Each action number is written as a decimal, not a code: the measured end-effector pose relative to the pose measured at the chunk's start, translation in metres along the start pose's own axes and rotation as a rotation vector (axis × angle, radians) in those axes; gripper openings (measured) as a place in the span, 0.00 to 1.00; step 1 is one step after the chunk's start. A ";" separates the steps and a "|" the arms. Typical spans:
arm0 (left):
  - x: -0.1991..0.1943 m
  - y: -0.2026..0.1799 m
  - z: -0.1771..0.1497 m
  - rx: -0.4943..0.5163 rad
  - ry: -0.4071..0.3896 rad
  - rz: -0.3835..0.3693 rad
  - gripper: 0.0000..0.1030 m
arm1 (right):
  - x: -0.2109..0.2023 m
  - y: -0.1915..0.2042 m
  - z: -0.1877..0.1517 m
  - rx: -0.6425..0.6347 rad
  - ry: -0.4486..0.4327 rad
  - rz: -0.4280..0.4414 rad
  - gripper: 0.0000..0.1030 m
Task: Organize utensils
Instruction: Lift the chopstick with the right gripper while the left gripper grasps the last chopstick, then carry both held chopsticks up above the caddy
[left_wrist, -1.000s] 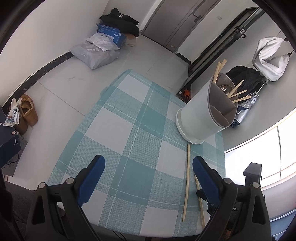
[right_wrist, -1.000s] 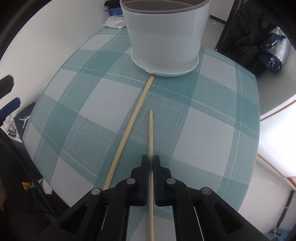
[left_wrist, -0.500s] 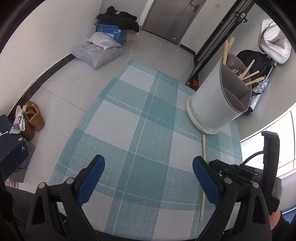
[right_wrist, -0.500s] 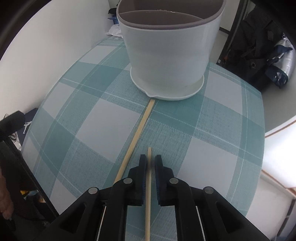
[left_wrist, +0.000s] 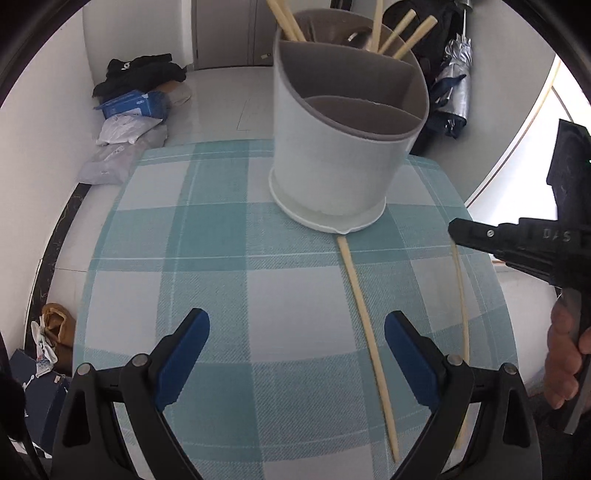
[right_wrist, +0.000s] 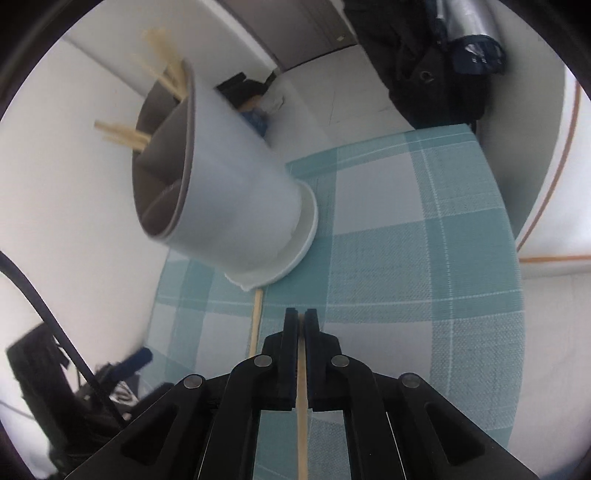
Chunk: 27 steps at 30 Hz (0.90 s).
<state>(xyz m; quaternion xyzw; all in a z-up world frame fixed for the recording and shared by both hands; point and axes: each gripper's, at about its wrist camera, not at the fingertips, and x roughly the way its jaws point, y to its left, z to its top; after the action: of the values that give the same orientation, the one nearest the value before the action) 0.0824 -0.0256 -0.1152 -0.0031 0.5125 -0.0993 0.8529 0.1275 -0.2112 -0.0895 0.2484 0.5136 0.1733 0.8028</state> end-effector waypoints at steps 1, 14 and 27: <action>0.005 -0.002 0.003 -0.016 0.009 -0.003 0.91 | -0.006 -0.004 0.000 0.029 -0.012 0.017 0.02; 0.048 -0.025 0.018 0.062 0.128 0.129 0.69 | -0.057 -0.042 0.005 0.112 -0.118 0.038 0.02; 0.013 -0.004 -0.017 0.017 0.187 -0.062 0.02 | -0.043 -0.026 -0.004 0.070 -0.097 0.023 0.02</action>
<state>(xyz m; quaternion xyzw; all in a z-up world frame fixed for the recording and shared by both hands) 0.0728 -0.0301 -0.1343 -0.0024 0.5887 -0.1299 0.7978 0.1067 -0.2549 -0.0741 0.2905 0.4770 0.1523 0.8154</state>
